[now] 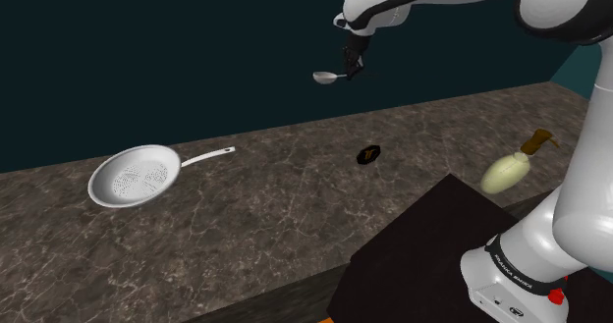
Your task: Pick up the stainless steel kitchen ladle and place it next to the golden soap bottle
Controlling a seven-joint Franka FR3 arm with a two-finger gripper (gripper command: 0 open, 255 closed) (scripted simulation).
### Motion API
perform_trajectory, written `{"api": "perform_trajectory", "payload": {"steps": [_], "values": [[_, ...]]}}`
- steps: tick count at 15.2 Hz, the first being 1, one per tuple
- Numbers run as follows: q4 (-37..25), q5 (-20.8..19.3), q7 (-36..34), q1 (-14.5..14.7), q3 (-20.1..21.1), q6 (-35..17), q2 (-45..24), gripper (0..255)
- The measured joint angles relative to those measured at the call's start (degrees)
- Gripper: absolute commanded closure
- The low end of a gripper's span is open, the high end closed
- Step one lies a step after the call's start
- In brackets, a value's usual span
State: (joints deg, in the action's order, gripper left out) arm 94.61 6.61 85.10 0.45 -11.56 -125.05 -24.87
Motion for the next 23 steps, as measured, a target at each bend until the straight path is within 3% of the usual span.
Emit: {"api": "perform_trajectory", "payload": {"steps": [19,23], "values": [[-9.65,-1.19,-1.02,0.07,-0.54,13.11,3.54,255],[-3.22,-1.63,1.7,-1.3,-1.63,11.84,8.69,255]]}}
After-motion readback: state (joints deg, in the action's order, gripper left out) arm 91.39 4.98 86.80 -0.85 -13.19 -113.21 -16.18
